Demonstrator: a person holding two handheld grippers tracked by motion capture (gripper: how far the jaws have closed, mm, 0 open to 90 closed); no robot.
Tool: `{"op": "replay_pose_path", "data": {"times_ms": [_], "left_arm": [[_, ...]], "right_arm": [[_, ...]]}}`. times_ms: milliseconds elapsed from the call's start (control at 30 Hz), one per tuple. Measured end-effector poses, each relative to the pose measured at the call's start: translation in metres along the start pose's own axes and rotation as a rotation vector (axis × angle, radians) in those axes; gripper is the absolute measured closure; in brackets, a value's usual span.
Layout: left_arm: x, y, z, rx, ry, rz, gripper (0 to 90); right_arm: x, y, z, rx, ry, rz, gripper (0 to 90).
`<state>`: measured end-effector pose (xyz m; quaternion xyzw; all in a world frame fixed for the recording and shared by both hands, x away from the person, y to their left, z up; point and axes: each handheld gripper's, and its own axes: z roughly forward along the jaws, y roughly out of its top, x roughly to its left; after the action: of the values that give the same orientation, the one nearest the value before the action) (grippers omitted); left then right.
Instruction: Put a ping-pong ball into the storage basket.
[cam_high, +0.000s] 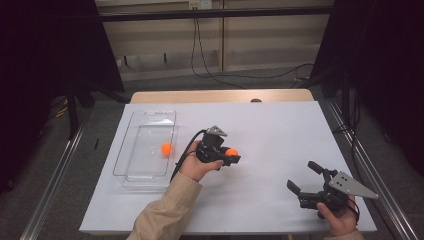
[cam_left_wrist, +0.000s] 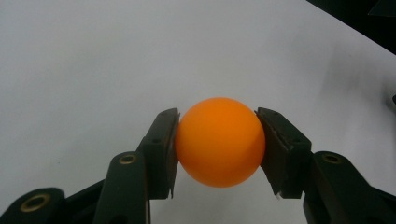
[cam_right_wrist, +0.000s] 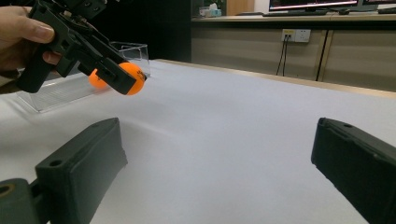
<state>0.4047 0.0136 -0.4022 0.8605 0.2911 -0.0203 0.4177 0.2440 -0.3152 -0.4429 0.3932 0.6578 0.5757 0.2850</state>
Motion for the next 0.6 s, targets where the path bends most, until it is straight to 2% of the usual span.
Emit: {"op": "replay_pose_path", "data": {"times_ms": [600], "left_arm": [[0.005, 0.002, -0.011, -0.018, 0.008, -0.023, 50.8]], "right_arm": [[0.0, 0.0, 0.0, -0.001, 0.001, -0.002, 1.9]]}}
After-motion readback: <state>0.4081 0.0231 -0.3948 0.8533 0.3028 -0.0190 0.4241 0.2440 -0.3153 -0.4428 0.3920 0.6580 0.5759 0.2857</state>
